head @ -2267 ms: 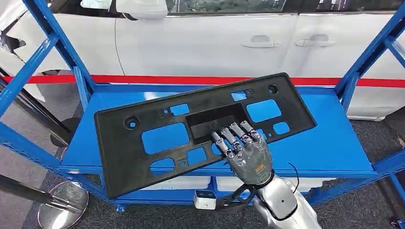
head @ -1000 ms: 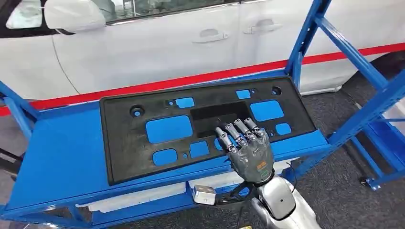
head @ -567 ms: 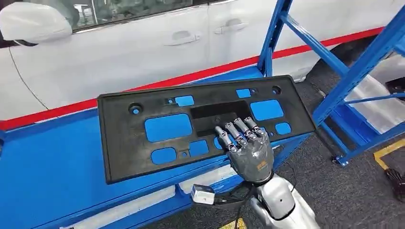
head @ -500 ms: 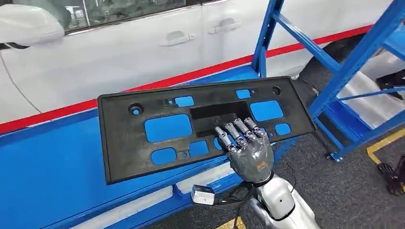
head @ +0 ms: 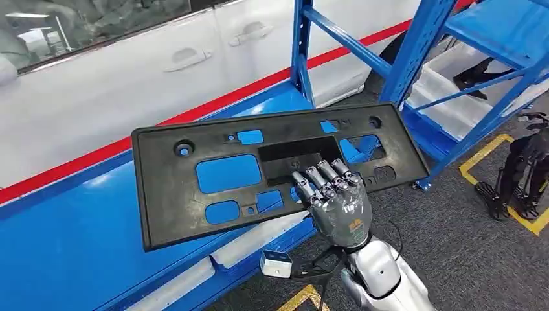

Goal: Take the parts from the cabinet and place them on the table.

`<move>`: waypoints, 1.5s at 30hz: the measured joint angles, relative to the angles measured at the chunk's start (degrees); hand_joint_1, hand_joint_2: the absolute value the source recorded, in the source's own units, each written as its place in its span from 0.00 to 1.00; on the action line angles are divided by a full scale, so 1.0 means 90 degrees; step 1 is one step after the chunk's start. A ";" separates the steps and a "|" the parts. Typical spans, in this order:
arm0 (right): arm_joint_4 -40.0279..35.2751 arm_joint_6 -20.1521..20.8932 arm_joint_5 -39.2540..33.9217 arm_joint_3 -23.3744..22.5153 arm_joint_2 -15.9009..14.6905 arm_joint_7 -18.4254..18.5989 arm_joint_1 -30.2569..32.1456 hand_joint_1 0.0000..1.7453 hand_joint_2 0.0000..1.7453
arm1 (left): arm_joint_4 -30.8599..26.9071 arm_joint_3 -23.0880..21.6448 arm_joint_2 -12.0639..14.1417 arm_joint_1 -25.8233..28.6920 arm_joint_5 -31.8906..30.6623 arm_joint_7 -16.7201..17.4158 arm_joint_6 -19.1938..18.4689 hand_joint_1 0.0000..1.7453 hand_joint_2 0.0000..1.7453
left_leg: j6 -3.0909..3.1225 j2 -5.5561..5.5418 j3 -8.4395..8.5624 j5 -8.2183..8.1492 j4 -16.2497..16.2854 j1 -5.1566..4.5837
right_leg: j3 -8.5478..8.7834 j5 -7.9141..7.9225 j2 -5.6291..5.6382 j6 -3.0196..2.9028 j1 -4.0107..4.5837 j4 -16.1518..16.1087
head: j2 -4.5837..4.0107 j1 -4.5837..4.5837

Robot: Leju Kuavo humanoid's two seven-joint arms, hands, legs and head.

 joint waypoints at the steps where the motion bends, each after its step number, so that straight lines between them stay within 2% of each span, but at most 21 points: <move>1: 0.0000 0.0000 0.0000 0.0002 0.0000 0.0000 0.0007 1.00 1.00 | 0.0000 0.0000 0.0000 0.0010 0.0000 0.0002 0.0010 0.00 1.00 | -0.0003 0.0000 0.0001 0.0141 -0.0048 0.0003 | -0.0003 -0.0001 0.0084 0.0001 -0.0004 0.0019 | 0.0000 0.0000; 4: 0.0000 0.0000 0.0010 0.0002 0.0000 0.0002 0.0007 1.00 1.00 | 0.0002 0.0000 0.0000 0.0002 -0.0022 0.0109 0.0414 0.00 1.00 | -0.0001 -0.0173 0.0648 0.1023 -0.1518 0.0060 | -0.0006 -0.0037 0.0334 0.0056 -0.0023 0.0113 | 0.0000 0.0000; 5: 0.0000 0.0000 0.0010 0.0000 0.0000 0.0002 0.0011 1.00 1.00 | 0.0002 -0.0002 -0.0015 0.0023 -0.0034 0.0136 0.0537 0.00 1.00 | 0.0006 -0.0591 0.0776 0.0942 -0.1787 0.0112 | -0.0049 -0.0052 0.0397 0.0097 -0.0023 0.0148 | 0.0000 0.0000; 6: -0.0002 0.0000 0.0003 0.0000 -0.0005 0.0002 0.0001 1.00 1.00 | 0.0002 -0.0002 -0.0029 0.0038 -0.0036 0.0160 0.0638 0.00 1.00 | 0.0020 -0.0641 0.0776 0.0958 -0.1877 0.0100 | -0.0105 -0.0051 0.0468 0.0142 -0.0011 0.0216 | 0.0000 0.0002; 10: -0.0092 0.0000 -0.0022 -0.0005 -0.0041 -0.0010 0.0082 1.00 1.00 | -0.0002 -0.0002 -0.0180 0.0084 -0.0041 0.0248 0.0831 0.00 1.00 | 0.0189 -0.0339 0.0787 0.1038 -0.1905 0.0112 | -0.0182 0.0032 0.0723 0.0328 -0.0057 0.0148 | 0.0000 0.0000; 12: -0.0107 -0.0002 -0.0041 -0.0024 -0.0056 -0.0051 0.0080 1.00 1.00 | -0.0002 -0.0002 -0.0197 0.0072 -0.0049 0.0257 0.0865 0.00 1.00 | 0.0276 -0.0178 0.0793 0.1073 -0.1942 0.0079 | -0.0413 -0.0330 0.0066 0.0336 -0.0018 0.0654 | -0.0002 0.0007; 13: -0.0107 -0.0002 -0.0046 -0.0027 -0.0056 -0.0058 0.0085 1.00 1.00 | -0.0005 -0.0005 -0.0206 0.0082 -0.0051 0.0267 0.0869 0.00 1.00 | 0.0285 -0.0103 0.0784 0.1072 -0.1940 0.0054 | -0.0637 -0.0575 -0.0084 0.0354 -0.0020 0.1131 | -0.0002 0.0010; 16: -0.0104 0.0000 -0.0080 -0.0039 -0.0061 -0.0126 0.0108 1.00 1.00 | -0.0005 -0.0005 -0.0211 0.0118 -0.0068 0.0279 0.0869 0.00 1.00 | 0.0307 0.0179 0.0771 0.1058 -0.1936 0.0013 | -0.1076 -0.0852 -0.0158 0.0366 -0.0023 0.2070 | -0.0002 0.0007; 19: -0.0104 0.0000 -0.0112 -0.0075 -0.0061 -0.0197 0.0106 1.00 1.00 | -0.0005 -0.0005 -0.0228 0.0090 -0.0102 0.0279 0.0869 0.00 1.00 | 0.0293 0.0394 0.0800 0.1034 -0.1936 -0.0013 | -0.0328 -0.0190 -0.0277 0.0284 -0.0005 0.0778 | -0.0002 0.0007; 21: -0.0104 0.0000 -0.0119 -0.0100 -0.0058 -0.0260 0.0090 1.00 1.00 | -0.0005 -0.0005 -0.0243 0.0082 -0.0109 0.0279 0.0872 0.00 1.00 | 0.0238 0.0496 0.0811 0.0994 -0.1920 -0.0080 | 0.0006 -0.0160 -0.0703 0.0171 0.0132 0.0156 | 0.0000 0.0007; 25: -0.0112 -0.0002 -0.0182 -0.0187 -0.0058 -0.0446 0.0111 1.00 1.00 | -0.0005 -0.0005 -0.0267 0.0063 -0.0112 0.0277 0.0862 0.00 1.00 | 0.0104 0.0738 0.0883 0.0960 -0.1957 -0.0091 | -0.0024 -0.0097 -0.0378 0.0051 0.0104 0.0080 | 0.0000 0.0005; 28: -0.0143 0.0000 -0.0226 -0.0243 0.0012 -0.0551 0.0107 1.00 1.00 | -0.0005 -0.0002 -0.0267 0.0076 -0.0114 0.0270 0.0862 0.00 1.00 | 0.0046 0.0093 0.0511 0.0390 -0.1099 -0.0027 | 0.0029 -0.0047 -0.0203 -0.0040 0.0044 0.0013 | 0.0000 0.0002; 30: -0.0143 0.0000 -0.0228 -0.0255 0.0046 -0.0590 0.0122 1.00 1.00 | -0.0005 -0.0005 -0.0267 0.0109 -0.0114 0.0272 0.0862 0.00 1.00 | 0.0017 0.0002 0.0045 0.0034 -0.0162 -0.0024 | 0.0020 -0.0047 -0.0031 -0.0041 0.0054 0.0027 | -0.0002 0.0005; 32: -0.0143 0.0000 -0.0231 -0.0272 0.0058 -0.0670 0.0150 1.00 1.00 | -0.0005 -0.0005 -0.0267 0.0118 -0.0117 0.0274 0.0862 0.00 1.00 | 0.0017 -0.0007 -0.0017 0.0243 -0.0126 -0.0022 | 0.0020 -0.0051 0.0144 -0.0039 0.0055 0.0054 | 0.0000 0.0005; 34: -0.0143 0.0000 -0.0240 -0.0303 0.0092 -0.0726 0.0154 1.00 1.00 | -0.0005 -0.0005 -0.0265 0.0112 -0.0117 0.0279 0.0862 0.00 1.00 | 0.0042 -0.0103 0.0407 0.0877 -0.1119 -0.0014 | 0.0020 -0.0070 0.0330 -0.0014 0.0044 0.0106 | -0.0002 0.0002; 35: -0.0143 0.0000 -0.0243 -0.0320 0.0109 -0.0743 0.0155 1.00 1.00 | -0.0002 -0.0005 -0.0260 0.0111 -0.0117 0.0279 0.0862 0.00 1.00 | 0.0062 -0.0319 0.0634 0.1118 -0.1643 0.0003 | 0.0013 -0.0090 0.0401 0.0011 0.0034 0.0142 | 0.0000 0.0005; 36: -0.0143 0.0000 -0.0248 -0.0333 0.0126 -0.0763 0.0150 1.00 1.00 | -0.0002 -0.0005 -0.0257 0.0114 -0.0117 0.0282 0.0862 0.00 1.00 | 0.0086 -0.0578 0.0695 0.0992 -0.1778 0.0015 | -0.0031 -0.0101 0.0457 0.0043 0.0065 0.0181 | 0.0000 0.0005; 40: -0.0143 0.0000 -0.0326 -0.0393 0.0151 -0.0865 0.0187 1.00 1.00 | -0.0005 -0.0005 -0.0267 0.0096 -0.0117 0.0277 0.0828 0.00 1.00 | 0.0192 -0.0361 0.0744 0.1041 -0.1880 -0.0002 | -0.0110 -0.0019 0.0744 0.0212 0.0023 0.0146 | 0.0000 0.0005; 41: -0.0143 0.0000 -0.0333 -0.0403 0.0153 -0.0884 0.0198 1.00 1.00 | -0.0005 -0.0005 -0.0294 0.0080 -0.0117 0.0274 0.0826 0.00 1.00 | 0.0254 -0.0263 0.0770 0.1085 -0.1946 0.0044 | -0.0120 -0.0056 0.0606 0.0225 0.0026 0.0175 | 0.0000 0.0005; 43: -0.0146 0.0000 -0.0340 -0.0418 0.0153 -0.0899 0.0174 1.00 1.00 | -0.0005 -0.0005 -0.0294 0.0113 -0.0117 0.0274 0.0838 0.00 1.00 | 0.0325 -0.0119 0.0777 0.1100 -0.1976 0.0015 | -0.0406 -0.0463 0.0016 0.0270 0.0052 0.0792 | -0.0002 0.0005; 45: -0.0143 0.0000 -0.0342 -0.0420 0.0155 -0.0920 0.0195 1.00 1.00 | -0.0005 -0.0005 -0.0294 0.0141 -0.0117 0.0274 0.0828 0.00 1.00 | 0.0341 0.0047 0.0762 0.1090 -0.1973 -0.0010 | -0.0922 -0.0915 -0.0124 0.0309 0.0012 0.1847 | 0.0000 0.0007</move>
